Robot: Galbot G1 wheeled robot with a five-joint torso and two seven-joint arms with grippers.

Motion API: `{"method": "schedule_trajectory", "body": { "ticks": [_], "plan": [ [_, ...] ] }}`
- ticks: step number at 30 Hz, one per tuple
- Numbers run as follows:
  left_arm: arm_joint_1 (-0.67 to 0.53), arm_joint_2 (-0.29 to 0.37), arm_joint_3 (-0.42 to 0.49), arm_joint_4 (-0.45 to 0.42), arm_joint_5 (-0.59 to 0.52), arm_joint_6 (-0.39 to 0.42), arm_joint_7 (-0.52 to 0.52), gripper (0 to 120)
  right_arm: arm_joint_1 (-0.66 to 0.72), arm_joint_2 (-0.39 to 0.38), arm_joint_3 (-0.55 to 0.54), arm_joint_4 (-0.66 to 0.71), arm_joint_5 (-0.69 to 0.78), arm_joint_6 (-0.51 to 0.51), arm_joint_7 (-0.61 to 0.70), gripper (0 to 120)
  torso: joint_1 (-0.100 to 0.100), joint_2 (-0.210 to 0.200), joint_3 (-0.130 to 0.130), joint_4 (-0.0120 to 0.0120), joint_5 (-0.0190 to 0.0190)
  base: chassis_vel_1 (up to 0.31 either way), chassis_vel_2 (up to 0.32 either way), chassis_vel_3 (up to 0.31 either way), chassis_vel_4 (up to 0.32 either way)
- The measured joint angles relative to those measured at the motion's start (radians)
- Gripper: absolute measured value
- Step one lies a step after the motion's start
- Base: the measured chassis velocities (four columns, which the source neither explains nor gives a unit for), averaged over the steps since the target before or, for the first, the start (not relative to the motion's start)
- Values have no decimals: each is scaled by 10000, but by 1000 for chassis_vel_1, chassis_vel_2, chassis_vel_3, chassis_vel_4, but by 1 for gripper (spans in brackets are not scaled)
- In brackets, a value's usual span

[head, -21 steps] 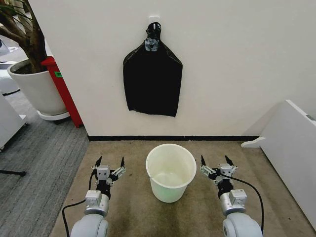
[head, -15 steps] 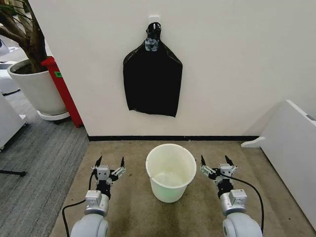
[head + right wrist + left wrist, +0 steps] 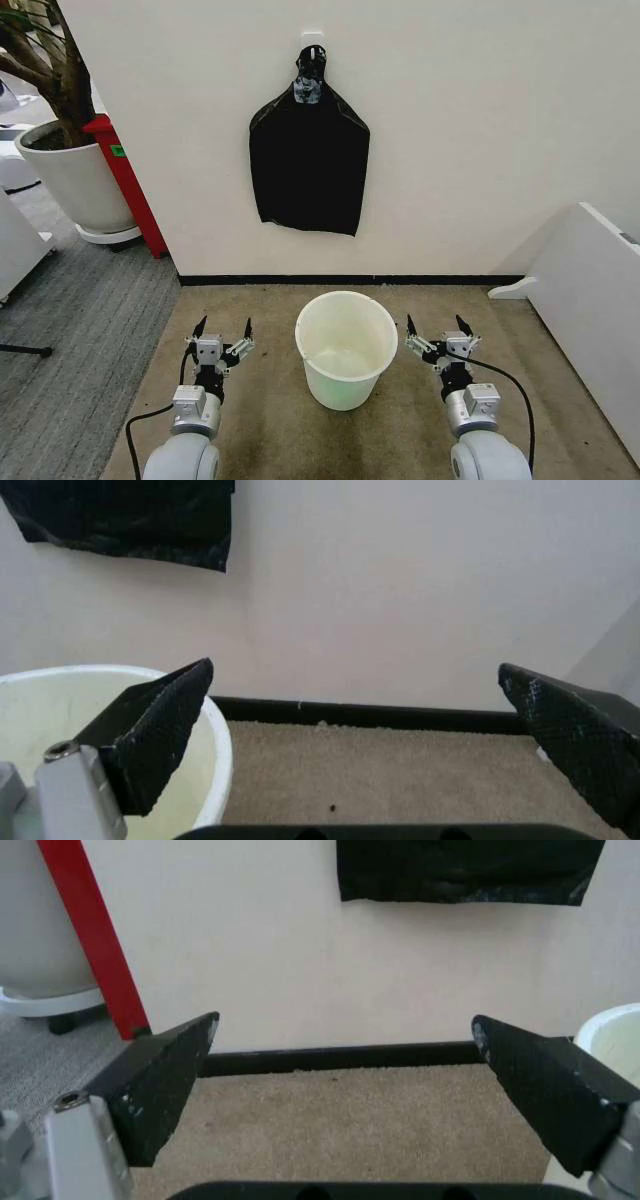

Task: Place the garbage bag over the trash bin.

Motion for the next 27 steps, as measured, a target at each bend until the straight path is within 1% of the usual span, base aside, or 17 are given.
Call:
{"method": "schedule_trajectory", "body": {
  "ticks": [21,24,25,26,27],
  "plan": [
    [0,0,0,0,0,0,0,100,-10,4,-3,0,-3,13,0,100,0,0,0,1,0,0,0,0,0],
    [56,44,-19,-6,-66,-96,-20,100,-245,91,-157,93,-174,311,37,100,0,0,0,0,-3,0,0,0,0],
    [179,148,-70,-64,-218,-346,-91,100,-533,211,-375,220,-386,686,80,100,0,0,0,-1,-5,0,0,0,0],
    [179,148,-70,-64,-218,-346,-91,100,-533,211,-375,220,-386,686,80,100,0,0,0,-1,-5,0,0,0,0],
    [429,359,-187,-186,-512,-856,-245,100,-961,396,-683,418,-721,1258,156,100,0,0,0,-1,1,0,0,0,0]
  ]
}}
